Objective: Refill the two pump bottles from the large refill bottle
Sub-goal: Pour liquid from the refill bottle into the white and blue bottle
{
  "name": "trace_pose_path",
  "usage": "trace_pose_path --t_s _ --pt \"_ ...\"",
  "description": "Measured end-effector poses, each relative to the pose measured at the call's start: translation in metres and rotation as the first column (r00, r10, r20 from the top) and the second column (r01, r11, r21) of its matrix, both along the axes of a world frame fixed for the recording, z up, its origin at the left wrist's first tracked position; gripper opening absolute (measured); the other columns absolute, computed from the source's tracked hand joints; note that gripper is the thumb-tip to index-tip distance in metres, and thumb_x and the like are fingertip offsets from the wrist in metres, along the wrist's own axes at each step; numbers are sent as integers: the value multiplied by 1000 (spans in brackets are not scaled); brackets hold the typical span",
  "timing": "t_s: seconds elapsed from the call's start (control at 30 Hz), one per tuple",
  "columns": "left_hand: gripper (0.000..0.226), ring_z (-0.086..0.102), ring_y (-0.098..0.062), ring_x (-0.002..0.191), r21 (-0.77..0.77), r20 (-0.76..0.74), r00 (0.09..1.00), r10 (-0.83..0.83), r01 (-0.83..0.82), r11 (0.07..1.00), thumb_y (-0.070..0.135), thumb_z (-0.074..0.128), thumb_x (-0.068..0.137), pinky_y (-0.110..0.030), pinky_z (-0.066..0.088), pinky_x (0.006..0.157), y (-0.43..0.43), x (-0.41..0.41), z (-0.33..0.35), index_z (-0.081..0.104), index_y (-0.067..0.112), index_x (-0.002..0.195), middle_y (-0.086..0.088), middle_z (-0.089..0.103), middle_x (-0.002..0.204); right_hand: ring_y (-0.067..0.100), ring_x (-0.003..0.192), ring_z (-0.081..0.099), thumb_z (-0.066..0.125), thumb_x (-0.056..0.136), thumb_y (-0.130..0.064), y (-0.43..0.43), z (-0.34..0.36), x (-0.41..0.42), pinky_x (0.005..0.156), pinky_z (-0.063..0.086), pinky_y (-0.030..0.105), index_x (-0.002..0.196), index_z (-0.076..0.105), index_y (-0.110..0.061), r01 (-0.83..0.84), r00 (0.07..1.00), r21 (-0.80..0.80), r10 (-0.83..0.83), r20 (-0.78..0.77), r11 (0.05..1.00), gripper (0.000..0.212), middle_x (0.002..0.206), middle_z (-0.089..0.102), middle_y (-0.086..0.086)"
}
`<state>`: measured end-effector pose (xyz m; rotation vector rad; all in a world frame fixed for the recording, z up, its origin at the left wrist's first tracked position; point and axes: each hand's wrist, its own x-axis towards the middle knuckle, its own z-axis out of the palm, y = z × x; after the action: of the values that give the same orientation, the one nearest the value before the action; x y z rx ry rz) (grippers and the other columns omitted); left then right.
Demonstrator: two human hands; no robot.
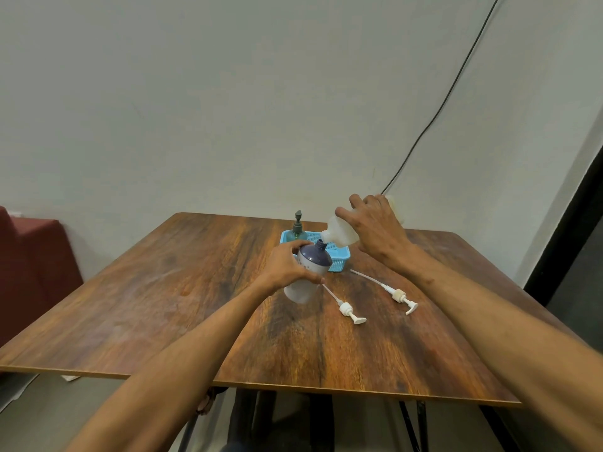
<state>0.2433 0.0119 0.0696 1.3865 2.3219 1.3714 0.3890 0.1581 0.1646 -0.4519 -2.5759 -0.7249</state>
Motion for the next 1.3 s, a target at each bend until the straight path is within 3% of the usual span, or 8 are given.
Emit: trace_pose_path --t_s 0.27,0.63,0.8,1.07,1.17,1.3 --pt "77 57 -13 108 4 10 1000 -1 1 1000 36 93 63 -27 49 88 -1 0 -1 59 20 130 6 59 120 34 97 60 91 66 -23 1 -6 1 93 49 51 125 54 -26 7 1000 -25 -8 -23 1000 70 115 57 11" --pt "81 58 -14 109 46 41 999 14 -16 999 38 95 59 -36 54 95 1 -1 -11 59 21 130 7 60 120 31 97 57 83 72 -26 0 -28 8 88 49 44 137 51 -23 0 988 -300 -46 -146 954 72 118 55 10" --pt "82 61 -14 107 75 59 998 22 -26 997 51 92 55 -43 56 96 4 -6 -17 60 27 127 7 64 121 32 98 59 83 71 -27 2 -36 6 79 51 40 137 50 -24 -31 976 -426 -64 -209 904 73 117 55 8" --pt "76 62 -15 106 109 79 997 21 -30 994 48 93 56 -43 56 95 5 -9 -18 61 31 123 6 66 120 29 90 64 90 53 -42 11 -50 7 72 60 42 126 48 -31 -90 953 -558 -92 -289 825 85 107 58 3" --pt "77 61 -14 106 119 78 997 23 -32 992 47 94 55 -42 57 94 6 -8 -17 62 30 124 7 66 120 27 95 61 96 51 -33 12 -52 6 71 52 32 125 55 -24 -138 935 -635 -113 -338 760 85 111 60 5" --pt "85 62 -15 106 132 99 994 37 -50 990 51 94 49 -42 58 92 7 -7 -15 62 29 125 7 65 120 25 90 59 97 47 -26 11 -51 9 58 44 26 112 59 -20 -233 901 -725 -136 -412 648 75 106 65 3"
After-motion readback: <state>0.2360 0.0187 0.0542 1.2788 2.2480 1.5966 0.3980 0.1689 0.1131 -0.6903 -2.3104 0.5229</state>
